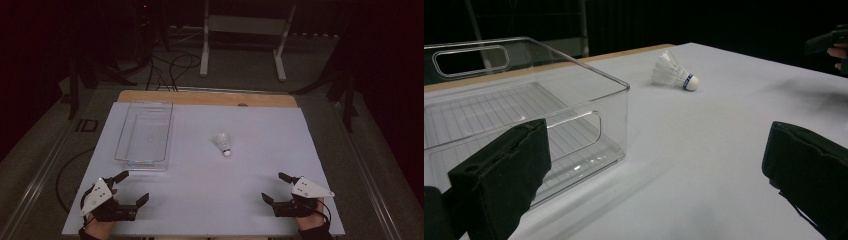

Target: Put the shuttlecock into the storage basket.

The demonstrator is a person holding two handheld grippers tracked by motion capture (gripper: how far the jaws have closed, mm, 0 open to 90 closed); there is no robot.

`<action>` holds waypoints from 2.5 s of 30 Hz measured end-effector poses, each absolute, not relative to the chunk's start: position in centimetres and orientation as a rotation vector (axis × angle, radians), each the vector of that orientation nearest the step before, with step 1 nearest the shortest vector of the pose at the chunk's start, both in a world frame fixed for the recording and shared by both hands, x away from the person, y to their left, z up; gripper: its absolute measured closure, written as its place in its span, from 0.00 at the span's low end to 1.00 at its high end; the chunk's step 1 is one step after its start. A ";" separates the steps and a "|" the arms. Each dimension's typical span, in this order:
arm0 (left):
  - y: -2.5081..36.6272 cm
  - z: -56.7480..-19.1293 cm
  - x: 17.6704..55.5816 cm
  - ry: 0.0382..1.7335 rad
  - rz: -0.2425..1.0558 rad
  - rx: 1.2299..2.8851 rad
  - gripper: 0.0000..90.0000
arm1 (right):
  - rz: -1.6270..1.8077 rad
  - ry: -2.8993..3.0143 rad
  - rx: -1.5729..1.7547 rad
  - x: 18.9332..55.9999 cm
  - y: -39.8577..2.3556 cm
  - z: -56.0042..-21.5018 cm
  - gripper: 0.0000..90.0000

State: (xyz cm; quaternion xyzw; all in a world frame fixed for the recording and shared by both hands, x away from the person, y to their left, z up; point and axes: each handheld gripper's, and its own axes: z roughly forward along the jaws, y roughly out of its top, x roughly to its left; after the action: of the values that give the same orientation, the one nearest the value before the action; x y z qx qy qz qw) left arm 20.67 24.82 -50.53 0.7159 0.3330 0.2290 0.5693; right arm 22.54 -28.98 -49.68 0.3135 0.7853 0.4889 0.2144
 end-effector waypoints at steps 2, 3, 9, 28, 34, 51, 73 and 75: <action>24.8 -50.5 20.7 0.779 0.541 1.681 0.00 | 1.360 2.178 0.867 22.5 -29.0 -49.7 0.10; 24.8 -50.5 20.7 0.780 0.538 1.679 0.00 | 1.356 2.176 0.868 22.5 -29.0 -49.6 0.10; 25.0 -50.5 20.6 0.780 0.537 1.675 0.00 | 1.352 2.188 0.871 22.6 -28.9 -49.7 0.10; 24.8 -50.5 20.6 0.768 0.531 1.681 0.00 | 1.319 2.177 0.856 22.3 -28.6 -49.4 0.10; 24.8 -50.5 20.6 0.767 0.529 1.685 0.00 | 1.304 2.174 0.883 22.2 -28.5 -49.0 0.10; 24.7 -50.5 20.6 0.764 0.523 1.685 0.00 | 1.296 2.139 0.883 21.8 -28.0 -45.7 0.09; 24.5 -50.5 20.6 0.747 0.518 1.694 0.00 | 1.379 2.081 0.879 24.2 -26.6 -40.7 0.09; 24.5 -50.5 20.6 0.745 0.518 1.697 0.00 | 1.375 2.080 0.891 24.5 -26.4 -40.4 0.09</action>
State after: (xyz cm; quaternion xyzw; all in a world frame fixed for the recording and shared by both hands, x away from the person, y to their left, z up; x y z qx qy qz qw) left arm 20.57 24.48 -50.45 0.7234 0.3175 0.2209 0.5719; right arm 24.48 -26.40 -40.43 0.3264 0.7617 0.5035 0.2446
